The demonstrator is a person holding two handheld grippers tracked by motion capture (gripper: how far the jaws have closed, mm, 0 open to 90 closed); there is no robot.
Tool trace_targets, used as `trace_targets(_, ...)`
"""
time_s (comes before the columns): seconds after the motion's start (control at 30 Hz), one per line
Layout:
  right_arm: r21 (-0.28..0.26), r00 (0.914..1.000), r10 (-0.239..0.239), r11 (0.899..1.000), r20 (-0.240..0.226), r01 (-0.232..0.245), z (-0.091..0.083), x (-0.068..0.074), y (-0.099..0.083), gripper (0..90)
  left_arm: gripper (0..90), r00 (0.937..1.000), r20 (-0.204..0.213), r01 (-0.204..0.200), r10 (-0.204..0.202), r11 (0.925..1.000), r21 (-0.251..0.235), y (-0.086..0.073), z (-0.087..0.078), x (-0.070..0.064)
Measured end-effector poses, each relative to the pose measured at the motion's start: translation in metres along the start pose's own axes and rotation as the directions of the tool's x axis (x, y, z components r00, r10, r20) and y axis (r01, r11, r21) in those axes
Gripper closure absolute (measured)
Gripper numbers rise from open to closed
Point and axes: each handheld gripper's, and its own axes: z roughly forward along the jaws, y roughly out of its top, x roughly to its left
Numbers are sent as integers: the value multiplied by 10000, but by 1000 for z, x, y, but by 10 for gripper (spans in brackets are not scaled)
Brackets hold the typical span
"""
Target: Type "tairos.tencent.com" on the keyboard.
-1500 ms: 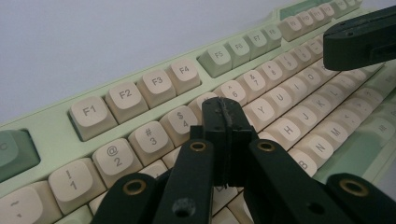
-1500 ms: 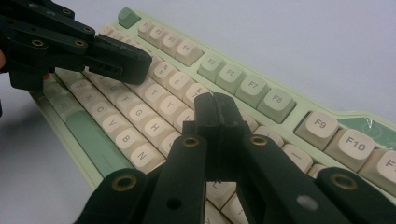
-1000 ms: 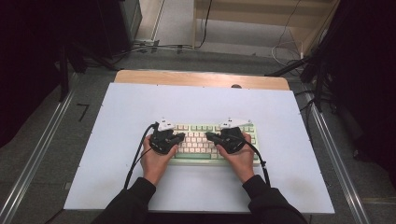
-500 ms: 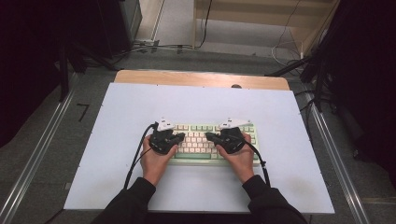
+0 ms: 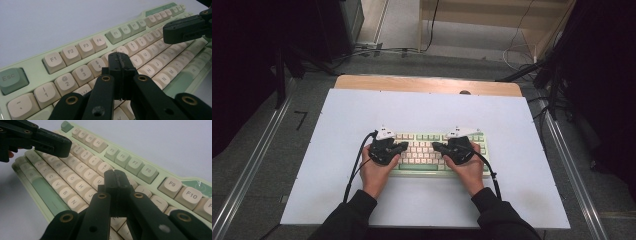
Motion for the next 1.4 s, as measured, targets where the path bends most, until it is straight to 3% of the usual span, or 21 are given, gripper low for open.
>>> trace_targets(0.7, 329, 9995, 245, 9991, 219, -252, 4, -9, -6, 879, 900, 9998, 122, 144, -143, 9999, -42, -4, -10, 4)
trace_targets(1.4, 388, 9995, 138, 9991, 301, -150, 5, -9, -8, 878, 900, 9995, 98, 293, -292, 9995, -113, -8, -18, 9)
